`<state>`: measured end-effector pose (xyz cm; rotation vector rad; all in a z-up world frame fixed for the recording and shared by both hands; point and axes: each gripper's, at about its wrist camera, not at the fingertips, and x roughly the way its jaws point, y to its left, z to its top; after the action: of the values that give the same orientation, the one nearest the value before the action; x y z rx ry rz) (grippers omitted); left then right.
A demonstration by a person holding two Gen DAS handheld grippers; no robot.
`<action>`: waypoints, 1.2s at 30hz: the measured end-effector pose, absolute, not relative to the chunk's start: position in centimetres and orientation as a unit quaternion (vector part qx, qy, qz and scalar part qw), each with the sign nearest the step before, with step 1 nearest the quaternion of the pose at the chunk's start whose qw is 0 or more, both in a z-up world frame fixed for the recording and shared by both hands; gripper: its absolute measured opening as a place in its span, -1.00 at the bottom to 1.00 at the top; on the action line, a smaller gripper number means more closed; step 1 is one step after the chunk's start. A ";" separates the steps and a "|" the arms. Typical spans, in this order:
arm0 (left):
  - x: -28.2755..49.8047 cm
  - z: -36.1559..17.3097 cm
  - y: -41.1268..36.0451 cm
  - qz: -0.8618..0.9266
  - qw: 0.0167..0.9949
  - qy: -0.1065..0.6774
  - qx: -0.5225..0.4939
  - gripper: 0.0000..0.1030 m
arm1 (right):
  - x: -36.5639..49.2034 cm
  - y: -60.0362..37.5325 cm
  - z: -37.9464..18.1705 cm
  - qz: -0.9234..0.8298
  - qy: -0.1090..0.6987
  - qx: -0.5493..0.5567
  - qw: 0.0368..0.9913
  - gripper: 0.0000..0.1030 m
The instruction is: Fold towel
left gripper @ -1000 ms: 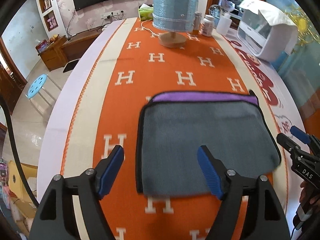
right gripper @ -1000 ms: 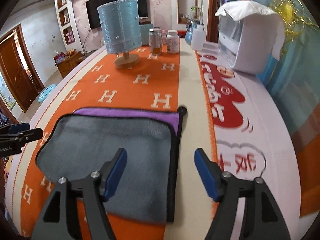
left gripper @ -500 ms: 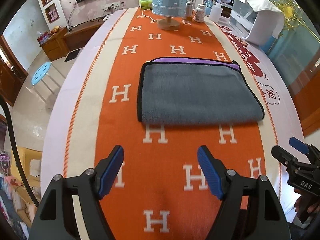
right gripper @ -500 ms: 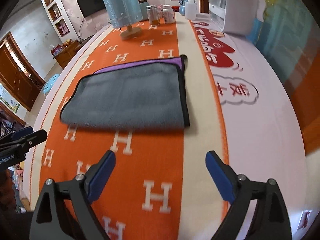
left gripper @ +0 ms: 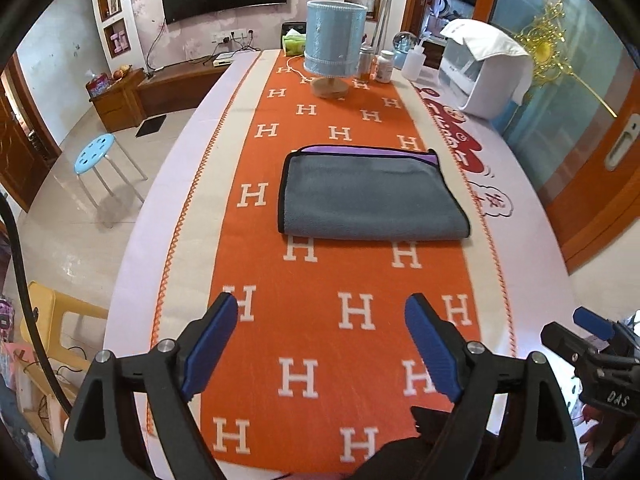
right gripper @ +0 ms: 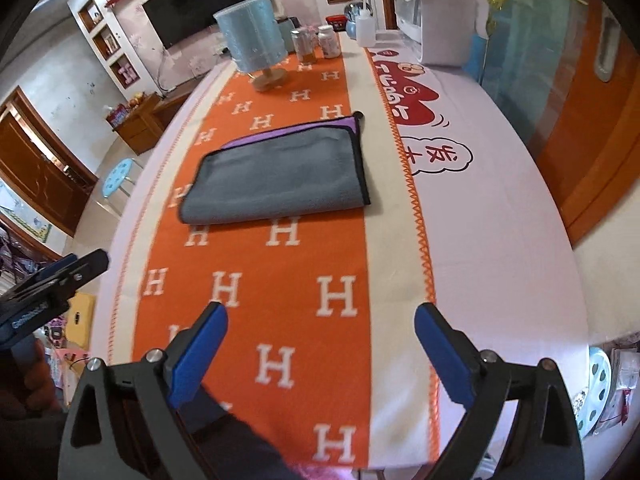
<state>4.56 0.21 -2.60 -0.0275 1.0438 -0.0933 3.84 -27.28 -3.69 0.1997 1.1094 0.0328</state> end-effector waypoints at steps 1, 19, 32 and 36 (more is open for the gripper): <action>4.0 -2.2 0.1 -0.045 0.868 0.495 -0.012 0.66 | 3.2 -27.0 -3.1 0.018 0.524 0.097 0.846 0.85; -2.4 0.6 0.2 0.010 0.899 0.438 0.010 0.99 | -2.3 -23.8 0.2 -0.002 0.478 0.084 0.874 0.99; -2.0 0.7 -0.2 0.021 0.901 0.432 0.017 0.99 | -1.9 -23.3 0.2 0.005 0.476 0.071 0.877 1.00; -1.8 0.7 -0.3 0.021 0.902 0.431 0.017 0.99 | -1.7 -23.3 0.1 0.005 0.479 0.071 0.875 1.00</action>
<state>-1.79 -0.30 0.74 0.0360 0.8919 0.0440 -1.72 -23.32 0.07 0.1476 0.9992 0.0099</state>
